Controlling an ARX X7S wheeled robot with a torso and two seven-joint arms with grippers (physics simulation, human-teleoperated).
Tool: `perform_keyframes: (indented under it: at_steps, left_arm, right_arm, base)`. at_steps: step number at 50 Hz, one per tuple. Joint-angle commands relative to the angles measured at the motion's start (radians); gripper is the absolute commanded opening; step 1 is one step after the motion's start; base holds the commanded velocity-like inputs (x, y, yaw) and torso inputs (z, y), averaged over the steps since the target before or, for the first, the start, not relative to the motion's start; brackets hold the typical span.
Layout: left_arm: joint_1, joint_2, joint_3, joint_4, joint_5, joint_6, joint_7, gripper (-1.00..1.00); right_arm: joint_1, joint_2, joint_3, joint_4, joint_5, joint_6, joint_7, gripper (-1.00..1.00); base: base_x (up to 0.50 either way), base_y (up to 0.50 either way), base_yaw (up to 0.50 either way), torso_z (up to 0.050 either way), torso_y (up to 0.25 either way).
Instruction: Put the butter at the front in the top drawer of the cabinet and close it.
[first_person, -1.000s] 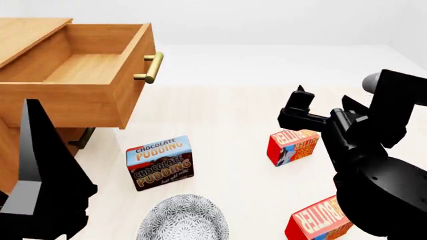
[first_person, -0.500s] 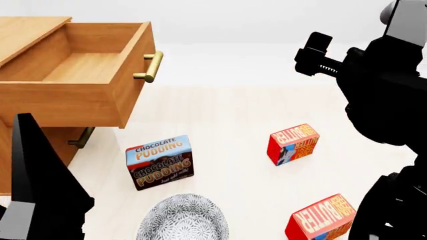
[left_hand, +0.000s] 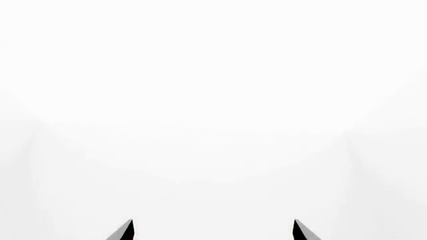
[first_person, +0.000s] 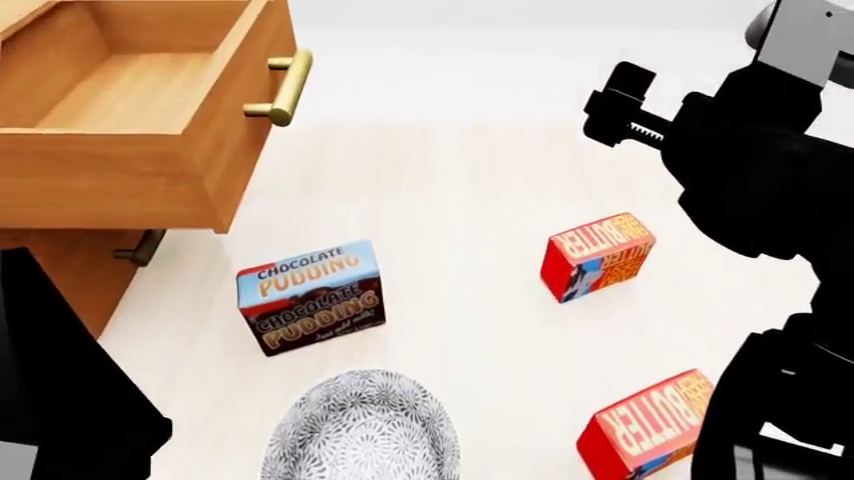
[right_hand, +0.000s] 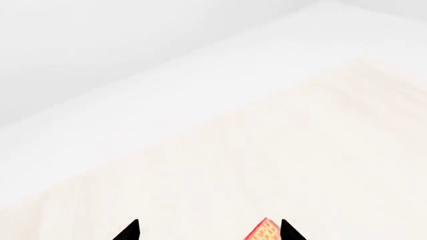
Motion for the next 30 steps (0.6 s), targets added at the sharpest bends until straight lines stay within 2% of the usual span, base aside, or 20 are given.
perform_keyframes:
  at_steps: [1,8,20,30]
  left_arm:
    - [0.039,-0.005,-0.027,0.002,0.004,0.038,-0.001,1.0]
    - [0.053,-0.004,-0.034,-0.006,0.0,0.056,-0.001,1.0]
    - [0.078,-0.006,-0.05,-0.013,-0.007,0.071,-0.004,1.0]
    - [0.089,-0.006,-0.062,-0.011,-0.006,0.075,-0.006,1.0]
  right_arm:
    - [0.005,-0.012,0.01,-0.005,0.037,0.004,0.045,1.0]
    - [0.0,-0.024,0.035,-0.041,0.066,0.0,0.091,1.0]
    - [0.005,-0.092,0.125,-0.024,0.151,0.012,0.333,1.0]
    - [0.009,-0.136,0.159,0.017,0.13,-0.026,0.422,1.0]
  base:
    - [0.0,0.0,0.0,0.0,-0.146]
    - [0.0,0.0,0.0,0.0,-0.144]
    - [0.0,0.0,0.0,0.0,0.0]
    - [0.0,0.0,0.0,0.0,0.0]
